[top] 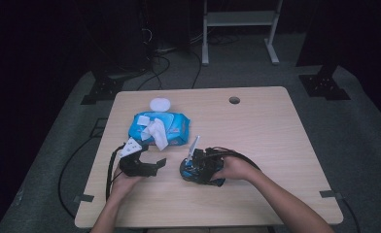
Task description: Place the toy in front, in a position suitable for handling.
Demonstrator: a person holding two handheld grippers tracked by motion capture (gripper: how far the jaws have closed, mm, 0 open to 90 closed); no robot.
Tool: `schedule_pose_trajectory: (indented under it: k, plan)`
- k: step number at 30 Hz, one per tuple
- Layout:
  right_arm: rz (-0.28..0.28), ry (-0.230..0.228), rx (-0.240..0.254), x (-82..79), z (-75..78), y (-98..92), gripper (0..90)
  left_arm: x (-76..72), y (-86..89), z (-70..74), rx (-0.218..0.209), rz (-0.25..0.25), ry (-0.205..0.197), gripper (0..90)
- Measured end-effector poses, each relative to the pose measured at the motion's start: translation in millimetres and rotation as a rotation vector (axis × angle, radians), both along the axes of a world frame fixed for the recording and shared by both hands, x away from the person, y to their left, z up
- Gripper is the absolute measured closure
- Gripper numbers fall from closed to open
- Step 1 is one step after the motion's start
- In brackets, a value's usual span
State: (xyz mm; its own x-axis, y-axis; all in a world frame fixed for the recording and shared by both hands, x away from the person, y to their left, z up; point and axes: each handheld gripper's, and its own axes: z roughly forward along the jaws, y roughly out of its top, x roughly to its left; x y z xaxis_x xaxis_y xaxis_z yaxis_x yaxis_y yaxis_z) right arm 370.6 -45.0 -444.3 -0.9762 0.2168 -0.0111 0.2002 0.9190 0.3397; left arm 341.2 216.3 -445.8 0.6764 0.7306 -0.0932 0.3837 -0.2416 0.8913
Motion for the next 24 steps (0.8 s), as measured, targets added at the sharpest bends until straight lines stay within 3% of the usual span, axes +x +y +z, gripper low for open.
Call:
schedule_pose_trajectory:
  k: [7,13,18,24]
  plan:
    - [-0.005,-0.001,0.019,0.1,-3.5,-0.6,25.9,0.6,0.0,-0.7,0.004,0.001,0.002,3.0]
    - [-0.023,-0.017,0.071,-2.6,-4.6,-4.0,25.2,0.8,-0.9,-1.2,0.003,-0.001,0.004,3.0]
    - [-0.044,-0.006,0.133,-2.3,2.5,-8.8,24.1,0.9,-1.2,-1.4,0.007,-0.003,0.002,3.0]
    - [-0.056,-0.034,0.203,-2.5,17.0,-15.4,24.3,1.2,-0.6,-1.5,0.01,-0.004,0.004,3.0]
